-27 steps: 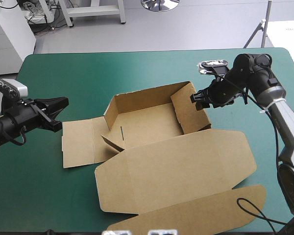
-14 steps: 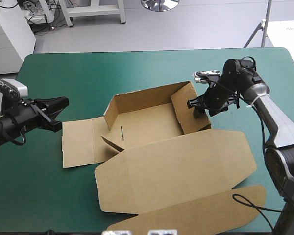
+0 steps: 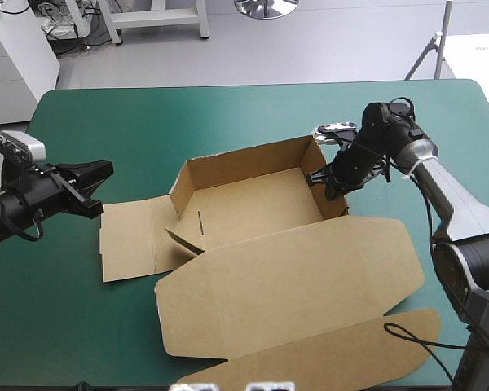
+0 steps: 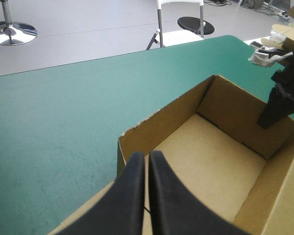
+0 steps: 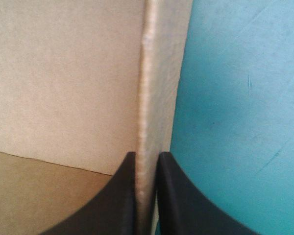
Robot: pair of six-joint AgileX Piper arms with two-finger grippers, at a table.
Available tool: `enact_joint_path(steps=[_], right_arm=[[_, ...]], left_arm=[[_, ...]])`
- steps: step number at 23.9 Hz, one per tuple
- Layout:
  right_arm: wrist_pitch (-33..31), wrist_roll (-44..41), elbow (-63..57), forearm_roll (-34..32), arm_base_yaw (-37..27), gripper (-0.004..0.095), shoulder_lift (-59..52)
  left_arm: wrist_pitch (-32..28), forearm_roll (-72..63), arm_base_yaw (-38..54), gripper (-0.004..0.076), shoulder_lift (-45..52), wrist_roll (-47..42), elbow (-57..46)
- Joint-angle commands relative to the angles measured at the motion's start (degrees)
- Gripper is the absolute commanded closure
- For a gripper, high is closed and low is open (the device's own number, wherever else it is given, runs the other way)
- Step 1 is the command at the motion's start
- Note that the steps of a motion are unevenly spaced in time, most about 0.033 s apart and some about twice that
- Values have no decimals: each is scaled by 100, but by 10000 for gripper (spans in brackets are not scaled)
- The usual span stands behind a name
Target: Fold the box
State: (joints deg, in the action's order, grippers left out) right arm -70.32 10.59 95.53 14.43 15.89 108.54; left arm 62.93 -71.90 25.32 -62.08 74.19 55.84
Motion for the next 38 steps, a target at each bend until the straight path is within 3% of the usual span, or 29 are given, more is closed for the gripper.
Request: enact_joint_path(steps=[1, 14, 21, 25, 28, 31, 38], right_arm=[[-152, 145, 122, 55, 5, 927, -295], [-162, 284, 132, -276, -76, 927, -729], [-162, 531, 132, -186, -518, 927, -2560], [-162, 406, 132, -1153, -518, 927, -3639], [-162, 406, 132, -1356, -518, 927, -4128], [-162, 386, 132, -1154, -518, 927, -4296], [13, 496, 132, -41, -518, 927, -4296]], left_arm=[[-40, -421, -44, 715, 75, -20, 165], [-239, -449, -44, 715, 75, -302, 165], [-548, -531, -29, 715, -267, -413, 165], [-1150, -508, -20, 715, -623, -413, 165], [-1377, -436, 101, 715, -858, -335, 233], [-1306, -645, 230, 715, -1268, -421, 258], [-254, -666, 164, 715, -2467, -421, 258]])
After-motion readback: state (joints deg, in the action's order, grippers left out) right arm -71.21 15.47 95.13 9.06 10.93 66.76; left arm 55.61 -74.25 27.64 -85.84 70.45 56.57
